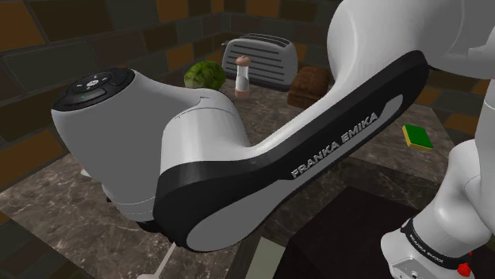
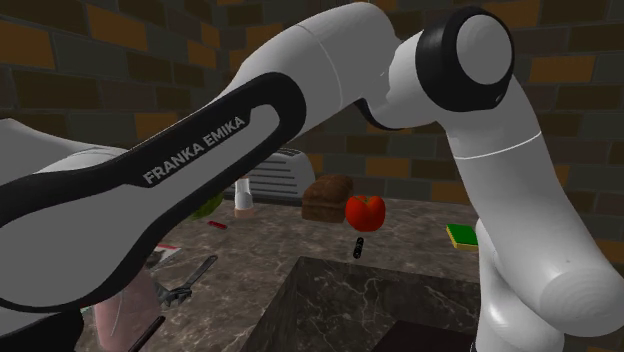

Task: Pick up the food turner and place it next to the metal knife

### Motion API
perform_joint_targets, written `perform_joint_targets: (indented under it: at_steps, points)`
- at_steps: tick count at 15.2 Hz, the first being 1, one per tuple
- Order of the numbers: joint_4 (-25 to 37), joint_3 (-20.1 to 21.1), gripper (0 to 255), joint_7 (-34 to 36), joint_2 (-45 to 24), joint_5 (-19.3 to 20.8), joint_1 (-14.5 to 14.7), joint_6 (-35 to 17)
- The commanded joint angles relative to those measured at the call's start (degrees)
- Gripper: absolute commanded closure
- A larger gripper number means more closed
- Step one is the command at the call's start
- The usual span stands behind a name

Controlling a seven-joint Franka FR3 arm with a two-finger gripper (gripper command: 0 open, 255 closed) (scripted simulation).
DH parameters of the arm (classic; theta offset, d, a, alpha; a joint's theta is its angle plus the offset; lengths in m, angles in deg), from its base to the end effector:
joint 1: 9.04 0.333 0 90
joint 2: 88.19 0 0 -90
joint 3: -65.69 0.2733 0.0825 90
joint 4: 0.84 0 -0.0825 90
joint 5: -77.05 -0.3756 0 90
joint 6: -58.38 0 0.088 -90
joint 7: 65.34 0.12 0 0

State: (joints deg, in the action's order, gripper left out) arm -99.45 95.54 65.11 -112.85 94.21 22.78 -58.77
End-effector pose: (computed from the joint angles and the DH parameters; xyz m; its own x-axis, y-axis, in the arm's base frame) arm 0.3327 0.5309 0.3121 0.4596 -0.8856 0.0667 -0.8876 -0.4606 0.0001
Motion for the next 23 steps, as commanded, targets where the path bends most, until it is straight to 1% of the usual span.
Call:
perform_joint_targets:
  at_steps: [1, 8, 9, 14, 18, 23]
  points:
    - [-0.6, -0.2, 255, 0.2, -0.6, 0.4, 0.1, -1.1]
    - [-0.6, -0.2, 255, 0.2, -0.6, 0.4, 0.1, -1.1]
    - [-0.6, -0.2, 0, 0.2, -0.6, 0.4, 0.1, -1.1]
    - [-0.6, -0.2, 0, 0.2, -0.6, 0.4, 0.1, -1.1]
    - [3.4, 0.7, 0, -1.0, 1.9, -1.4, -0.1, 5.0]
    - [3.4, 0.7, 0, -1.0, 1.9, -1.4, -0.1, 5.0]
